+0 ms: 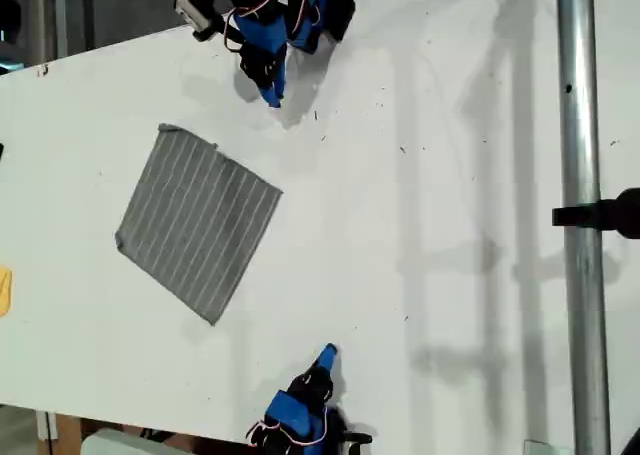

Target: Grasp corners of a towel and fold twice.

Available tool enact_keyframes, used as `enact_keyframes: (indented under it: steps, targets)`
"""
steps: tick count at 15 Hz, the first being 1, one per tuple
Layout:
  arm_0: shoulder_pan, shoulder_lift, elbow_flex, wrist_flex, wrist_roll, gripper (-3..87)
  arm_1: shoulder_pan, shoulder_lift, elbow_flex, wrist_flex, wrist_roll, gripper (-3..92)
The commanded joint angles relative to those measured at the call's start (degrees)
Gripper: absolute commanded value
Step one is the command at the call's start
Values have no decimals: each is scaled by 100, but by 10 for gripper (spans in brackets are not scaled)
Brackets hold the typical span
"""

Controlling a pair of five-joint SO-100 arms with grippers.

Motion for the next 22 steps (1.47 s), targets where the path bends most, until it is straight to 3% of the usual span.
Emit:
enact_keyframes:
  steps: [1, 10, 12, 15, 19, 22]
  targets:
    - [-2452, 44, -9, 97, -2725, -27, -633, 9, 9, -176, -70, -3]
    - [-2558, 44, -26, 158, -2962, -26, -712, 0, -26, 0, -123, -3]
    - [-1819, 44, 26, -149, -3867, -29, -1125, 0, -220, -448, -325, -3]
    - [-1450, -352, -756, -237, -4315, -29, -1731, -422, -1028, -492, -229, -3]
    - [-2531, -3076, -3612, 483, -3059, -29, -1863, -4175, -3278, -1485, -1046, -3]
    - [-3401, -4685, -5572, 967, -2092, -29, -1687, -6302, -5291, -1151, -1837, -3]
